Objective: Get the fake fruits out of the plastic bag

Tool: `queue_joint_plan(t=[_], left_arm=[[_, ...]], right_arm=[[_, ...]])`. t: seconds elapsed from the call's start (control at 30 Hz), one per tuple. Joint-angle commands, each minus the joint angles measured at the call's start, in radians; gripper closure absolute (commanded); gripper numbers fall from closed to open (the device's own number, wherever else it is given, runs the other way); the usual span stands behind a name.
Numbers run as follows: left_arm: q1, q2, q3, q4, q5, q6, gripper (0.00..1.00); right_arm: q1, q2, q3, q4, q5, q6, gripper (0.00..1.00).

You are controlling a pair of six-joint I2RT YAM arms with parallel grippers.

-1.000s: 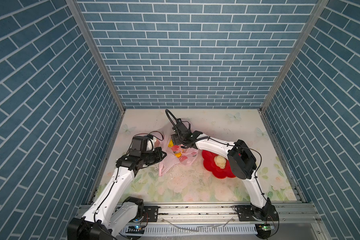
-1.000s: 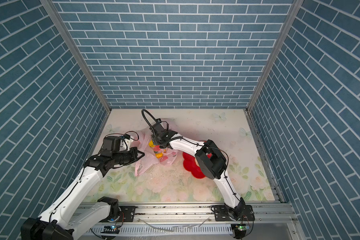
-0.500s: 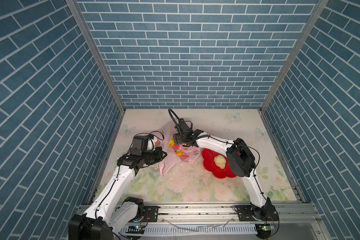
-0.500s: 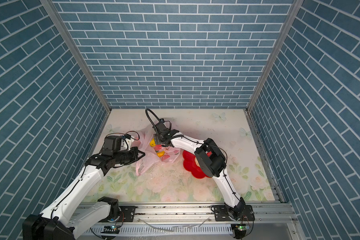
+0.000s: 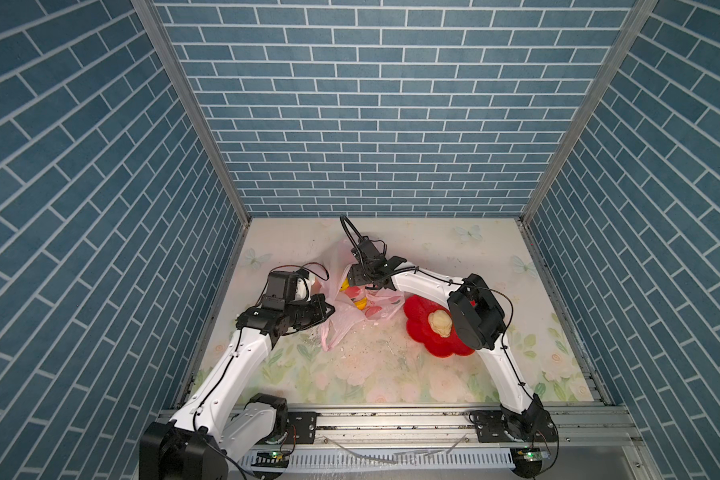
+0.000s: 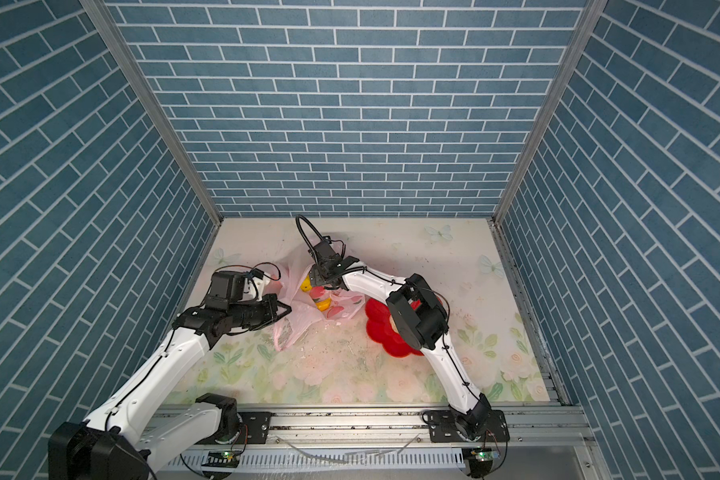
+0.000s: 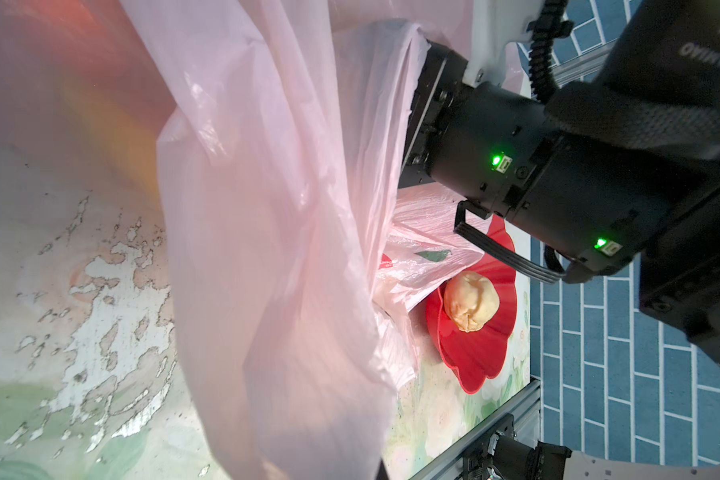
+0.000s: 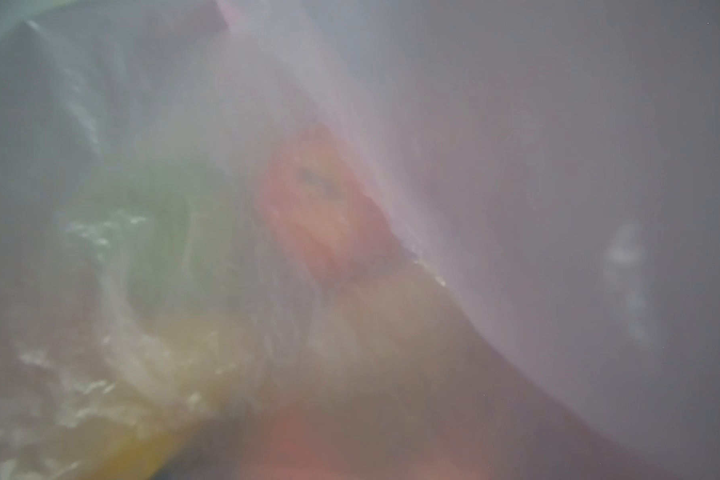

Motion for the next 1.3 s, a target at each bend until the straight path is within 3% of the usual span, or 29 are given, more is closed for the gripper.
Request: queue_joint_plan(t=[0.0, 1.27], left_arm=[[0.005, 0.006, -0.007, -0.01, 0.009, 0.025, 1.0], [0.005, 0.007, -0.038, -0.001, 0.041, 0.031, 1.0]], right_arm=[[-0.014, 0.039, 0.071, 0.013, -0.022, 0.043, 0.1], [-0.034, 0.176, 0.248, 0.014, -0.034, 0.208, 0.16]])
